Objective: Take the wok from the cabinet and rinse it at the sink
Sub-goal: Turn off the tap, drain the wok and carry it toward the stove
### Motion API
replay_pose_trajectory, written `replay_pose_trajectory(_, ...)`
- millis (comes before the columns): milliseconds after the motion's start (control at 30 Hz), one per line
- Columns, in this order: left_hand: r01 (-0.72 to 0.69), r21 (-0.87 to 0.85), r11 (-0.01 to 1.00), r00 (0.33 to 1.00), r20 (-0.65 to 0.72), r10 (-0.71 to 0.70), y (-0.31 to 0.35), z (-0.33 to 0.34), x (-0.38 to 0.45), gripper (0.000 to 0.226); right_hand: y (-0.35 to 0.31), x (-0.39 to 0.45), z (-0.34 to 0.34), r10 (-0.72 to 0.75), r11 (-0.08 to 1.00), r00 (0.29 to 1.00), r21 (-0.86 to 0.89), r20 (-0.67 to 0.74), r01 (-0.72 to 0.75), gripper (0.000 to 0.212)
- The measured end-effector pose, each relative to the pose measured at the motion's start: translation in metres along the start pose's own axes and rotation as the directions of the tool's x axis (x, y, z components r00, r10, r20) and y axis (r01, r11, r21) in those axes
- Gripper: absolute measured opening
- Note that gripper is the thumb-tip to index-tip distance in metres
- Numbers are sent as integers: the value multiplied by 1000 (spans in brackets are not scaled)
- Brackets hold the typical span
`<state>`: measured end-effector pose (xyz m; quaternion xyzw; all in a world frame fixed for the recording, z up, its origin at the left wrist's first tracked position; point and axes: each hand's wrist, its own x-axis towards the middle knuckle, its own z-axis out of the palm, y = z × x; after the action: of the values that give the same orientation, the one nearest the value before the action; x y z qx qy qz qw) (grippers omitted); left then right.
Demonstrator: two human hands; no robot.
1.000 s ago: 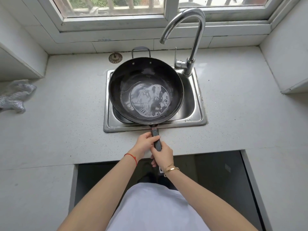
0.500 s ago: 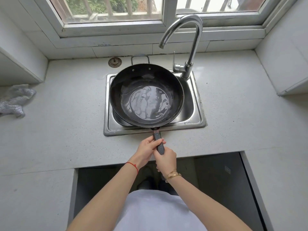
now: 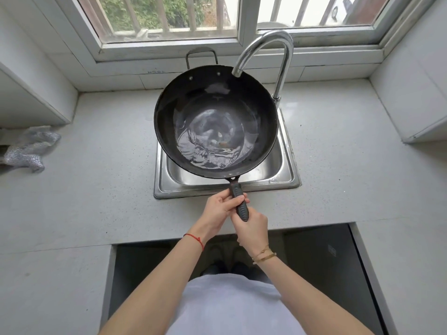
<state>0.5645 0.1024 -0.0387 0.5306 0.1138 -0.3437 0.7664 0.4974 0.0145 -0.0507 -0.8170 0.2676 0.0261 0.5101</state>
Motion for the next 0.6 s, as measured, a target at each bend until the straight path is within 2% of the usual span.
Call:
replay_pose_trajectory(133,-58,82,995,993,-97,66,-1,0,-10,18,-10,-10,-6,100,984,991,141,87,-112,30)
replay_pose_trajectory(267,-70,133,989,977,-189,95,0,0,-20,20,-15,-16,-11,132,955,969,234,211,-181,32)
replay_pose_trajectory(467,-31,272,962,941,-315,120,1,-6,-30,23,-19,-17,-13,149,916,903,287,404,-279,25)
replay_pose_trajectory(600,-46,328,943,920,-354,168,7,-2,-36,22,-23,-18,-13,156,883,865,325,477,-338,21)
